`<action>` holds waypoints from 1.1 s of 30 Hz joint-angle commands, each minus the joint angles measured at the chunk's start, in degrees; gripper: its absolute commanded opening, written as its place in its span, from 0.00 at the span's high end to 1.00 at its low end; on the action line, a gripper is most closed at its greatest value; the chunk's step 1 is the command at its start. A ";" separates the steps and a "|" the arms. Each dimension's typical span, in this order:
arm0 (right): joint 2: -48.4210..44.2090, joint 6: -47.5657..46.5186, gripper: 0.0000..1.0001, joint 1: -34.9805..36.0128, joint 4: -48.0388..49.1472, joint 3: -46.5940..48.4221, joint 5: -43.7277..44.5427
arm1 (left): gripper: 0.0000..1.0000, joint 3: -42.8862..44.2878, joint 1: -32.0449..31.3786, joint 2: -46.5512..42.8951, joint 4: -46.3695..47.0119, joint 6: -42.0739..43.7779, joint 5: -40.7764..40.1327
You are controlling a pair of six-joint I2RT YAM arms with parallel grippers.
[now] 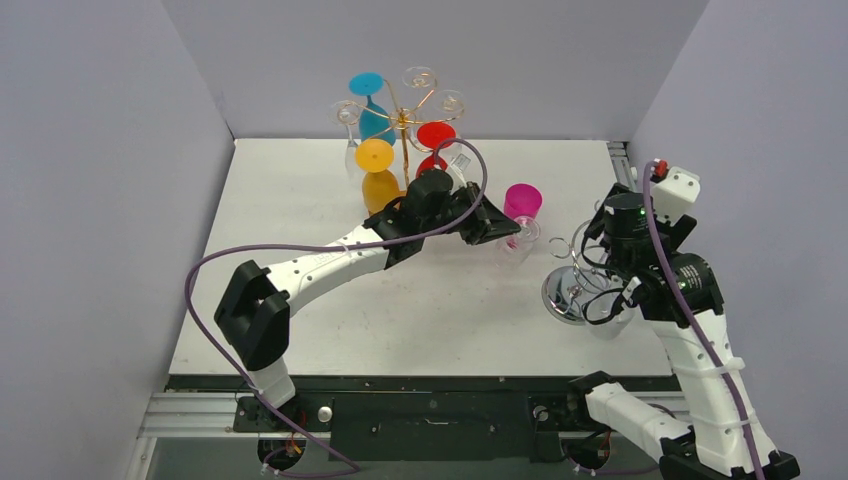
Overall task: Take the wine glass off the wine glass rack
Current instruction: Pick up the wine glass from the wine rack.
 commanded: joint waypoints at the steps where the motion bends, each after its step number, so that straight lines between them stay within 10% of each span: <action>1: -1.54 0.05 0.25 0.34 -0.99 2.55 -0.12 | 1.00 0.23 0.46 -4.37 6.14 0.33 0.30; 33: -9.63 8.35 0.13 0.34 -22.29 14.92 -12.97 | 1.00 -6.59 0.80 -10.21 8.80 0.76 2.33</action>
